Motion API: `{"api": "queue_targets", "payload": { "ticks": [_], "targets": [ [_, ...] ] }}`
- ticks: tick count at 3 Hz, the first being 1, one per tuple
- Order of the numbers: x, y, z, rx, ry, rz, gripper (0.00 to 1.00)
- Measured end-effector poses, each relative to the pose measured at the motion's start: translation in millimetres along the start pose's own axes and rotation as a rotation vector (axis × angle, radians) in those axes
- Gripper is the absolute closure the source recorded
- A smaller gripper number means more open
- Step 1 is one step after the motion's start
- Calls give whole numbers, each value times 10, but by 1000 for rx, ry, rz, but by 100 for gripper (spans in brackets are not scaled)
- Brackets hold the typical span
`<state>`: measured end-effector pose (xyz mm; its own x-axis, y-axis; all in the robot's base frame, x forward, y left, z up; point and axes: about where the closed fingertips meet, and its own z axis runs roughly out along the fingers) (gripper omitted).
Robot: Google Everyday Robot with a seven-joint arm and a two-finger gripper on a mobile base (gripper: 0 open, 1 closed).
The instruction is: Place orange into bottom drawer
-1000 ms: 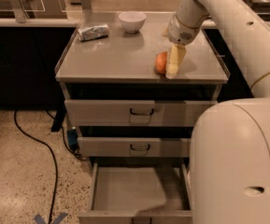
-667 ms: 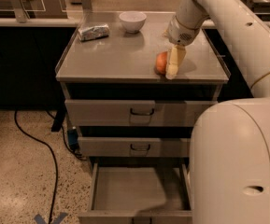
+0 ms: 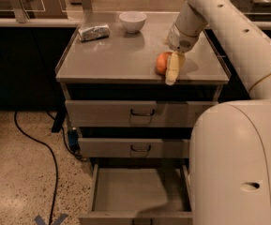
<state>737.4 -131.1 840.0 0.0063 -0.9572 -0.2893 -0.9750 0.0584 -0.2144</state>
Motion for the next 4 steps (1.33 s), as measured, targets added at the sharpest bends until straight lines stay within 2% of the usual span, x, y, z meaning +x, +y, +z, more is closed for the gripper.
{"api": "queue_targets", "payload": {
  "ticks": [1,2,4],
  "targets": [
    [38,48,75,-18,-7,10,0],
    [38,48,75,-18,-7,10,19],
    [38,48,75,-18,-8,10,65]
  ]
}}
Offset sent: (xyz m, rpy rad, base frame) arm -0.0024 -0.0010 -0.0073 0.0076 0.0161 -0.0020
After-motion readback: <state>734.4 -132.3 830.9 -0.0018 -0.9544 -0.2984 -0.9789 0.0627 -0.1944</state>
